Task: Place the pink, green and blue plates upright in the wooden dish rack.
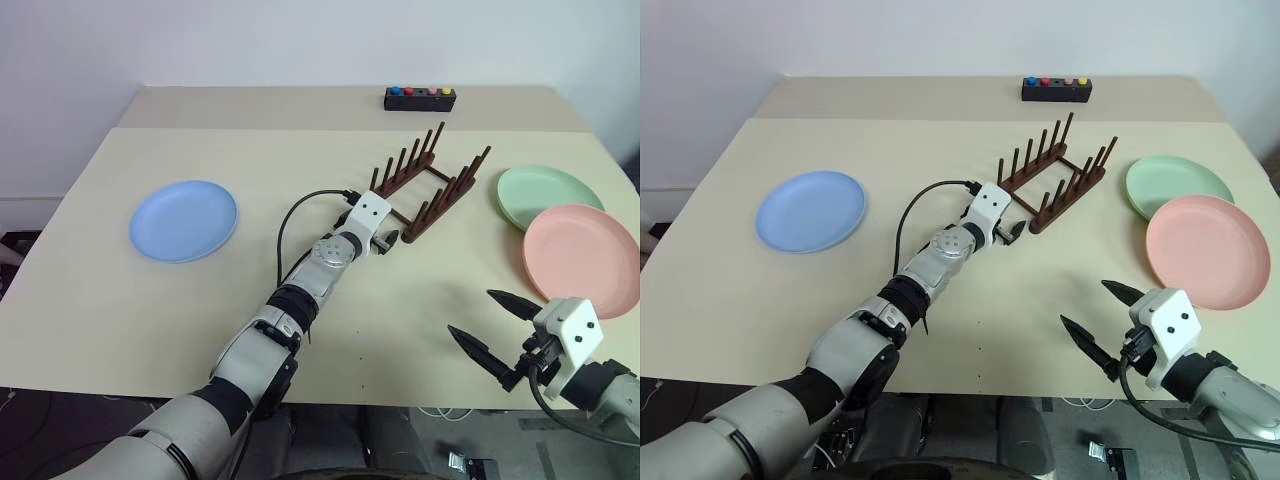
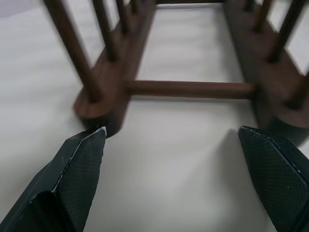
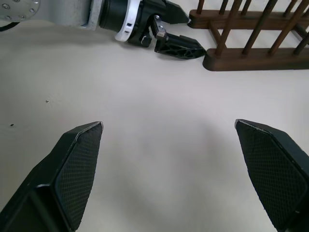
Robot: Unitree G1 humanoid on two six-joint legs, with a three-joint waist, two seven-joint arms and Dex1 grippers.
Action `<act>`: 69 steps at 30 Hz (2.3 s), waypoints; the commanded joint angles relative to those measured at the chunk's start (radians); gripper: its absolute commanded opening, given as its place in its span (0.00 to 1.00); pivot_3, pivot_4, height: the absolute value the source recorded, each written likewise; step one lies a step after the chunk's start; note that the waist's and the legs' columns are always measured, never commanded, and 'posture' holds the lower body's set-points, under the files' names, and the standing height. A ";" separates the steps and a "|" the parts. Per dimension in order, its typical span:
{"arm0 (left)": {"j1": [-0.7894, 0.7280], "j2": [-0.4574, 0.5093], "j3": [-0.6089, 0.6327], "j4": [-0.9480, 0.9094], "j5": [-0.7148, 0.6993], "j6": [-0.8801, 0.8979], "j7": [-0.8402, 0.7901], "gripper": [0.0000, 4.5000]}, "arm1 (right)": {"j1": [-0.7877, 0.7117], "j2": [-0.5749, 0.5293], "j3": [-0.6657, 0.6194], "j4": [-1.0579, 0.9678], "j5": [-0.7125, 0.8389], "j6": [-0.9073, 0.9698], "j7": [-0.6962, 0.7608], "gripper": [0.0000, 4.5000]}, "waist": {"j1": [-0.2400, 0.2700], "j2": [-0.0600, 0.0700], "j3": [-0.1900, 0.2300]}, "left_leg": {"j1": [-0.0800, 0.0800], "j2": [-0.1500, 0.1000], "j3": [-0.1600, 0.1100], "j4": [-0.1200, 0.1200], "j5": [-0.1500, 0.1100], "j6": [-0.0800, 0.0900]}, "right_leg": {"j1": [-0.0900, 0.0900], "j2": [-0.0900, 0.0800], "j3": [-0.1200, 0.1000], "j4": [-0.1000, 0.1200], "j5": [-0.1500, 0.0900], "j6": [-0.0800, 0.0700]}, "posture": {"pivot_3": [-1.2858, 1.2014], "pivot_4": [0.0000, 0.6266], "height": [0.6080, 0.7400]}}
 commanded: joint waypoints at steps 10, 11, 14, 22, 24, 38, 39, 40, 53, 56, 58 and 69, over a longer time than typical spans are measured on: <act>0.126 -0.013 -0.055 -0.181 0.010 0.044 -0.340 0.99 | -0.005 -0.004 -0.003 -0.018 -0.007 -0.019 0.005 1.00 | 0.007 0.004 -0.002 | -0.001 0.000 0.000 0.000 0.000 0.000 | 0.000 0.000 0.000 -0.001 0.000 0.000 | 0.52 0.24 1.00; 0.119 -0.028 -0.056 -0.174 0.012 0.047 -0.332 0.99 | -0.008 -0.006 -0.004 -0.019 -0.003 -0.017 0.007 1.00 | 0.006 0.003 -0.002 | -0.001 0.000 0.000 0.000 0.000 0.000 | 0.000 0.000 0.000 0.000 0.000 0.000 | 0.52 0.24 1.00; 0.090 -0.065 -0.062 -0.139 0.024 0.035 -0.295 0.99 | -0.011 -0.009 -0.005 -0.023 0.003 -0.014 0.011 1.00 | 0.006 0.003 -0.002 | 0.000 0.000 0.000 0.000 0.000 0.000 | 0.000 0.000 0.000 0.000 0.000 0.000 | 0.52 0.24 1.00; 0.010 -0.127 -0.043 -0.002 0.026 0.008 -0.173 0.99 | 0.000 0.000 -0.004 -0.032 -0.004 -0.015 0.006 1.00 | 0.003 0.001 -0.001 | 0.000 0.000 0.000 0.000 0.000 0.000 | 0.000 0.000 0.000 0.000 0.000 0.000 | 0.52 0.24 1.00; -0.002 -0.143 -0.040 0.019 0.019 -0.002 -0.170 0.99 | 0.002 0.002 -0.002 -0.034 -0.005 -0.015 0.003 1.00 | 0.003 0.001 0.000 | 0.000 0.000 0.000 0.000 0.000 0.000 | 0.000 0.000 0.000 0.000 0.000 0.000 | 0.52 0.24 1.00; -0.024 -0.178 -0.025 0.061 -0.024 -0.029 -0.239 0.87 | -0.012 -0.009 0.004 -0.027 -0.008 -0.010 0.000 1.00 | 0.005 0.001 0.000 | 0.000 0.000 0.000 0.000 0.000 0.000 | 0.000 0.000 0.000 0.000 0.000 0.000 | 0.52 0.24 1.00; -0.025 -0.178 -0.023 0.061 -0.027 -0.031 -0.241 0.81 | -0.014 -0.010 0.005 -0.026 -0.008 -0.009 0.000 1.00 | 0.005 0.001 0.000 | 0.000 0.000 0.000 0.000 0.000 0.000 | 0.000 0.000 0.000 0.000 0.000 0.000 | 0.52 0.24 1.00; -0.026 -0.178 -0.022 0.062 -0.028 -0.033 -0.241 0.71 | -0.015 -0.011 0.006 -0.026 -0.009 -0.009 0.000 1.00 | 0.006 0.001 0.000 | 0.000 0.000 0.000 0.000 0.000 0.000 | 0.000 0.000 0.000 0.000 0.000 0.000 | 0.52 0.24 1.00; 0.037 -0.094 -0.028 -0.031 -0.034 -0.025 -0.291 0.11 | -0.019 -0.006 0.012 -0.023 -0.019 -0.013 0.001 1.00 | 0.004 0.002 -0.001 | -0.001 0.000 0.000 0.000 0.000 0.000 | -0.001 0.000 0.000 0.000 0.000 0.000 | 0.52 0.24 1.00; 0.035 -0.068 -0.010 -0.028 -0.036 -0.022 -0.274 0.39 | -0.027 -0.006 0.018 -0.017 -0.023 -0.013 0.002 1.00 | 0.003 0.003 -0.002 | -0.001 0.000 0.000 0.000 0.000 0.000 | -0.002 0.000 0.000 0.000 0.000 0.000 | 0.52 0.24 1.00; 0.032 -0.061 -0.006 -0.033 -0.037 -0.028 -0.281 0.63 | -0.034 -0.008 0.022 -0.013 -0.024 -0.013 0.003 1.00 | 0.003 0.003 -0.001 | -0.001 0.000 0.000 0.000 0.000 0.000 | -0.001 0.000 0.000 0.000 0.000 0.000 | 0.52 0.24 1.00; 0.015 -0.070 -0.021 -0.030 -0.005 -0.042 -0.291 0.83 | -0.043 -0.003 0.031 -0.004 -0.033 -0.020 0.002 1.00 | 0.004 0.003 -0.002 | -0.002 0.000 0.000 0.000 0.000 0.000 | -0.002 0.000 0.000 0.000 0.000 0.000 | 0.52 0.24 1.00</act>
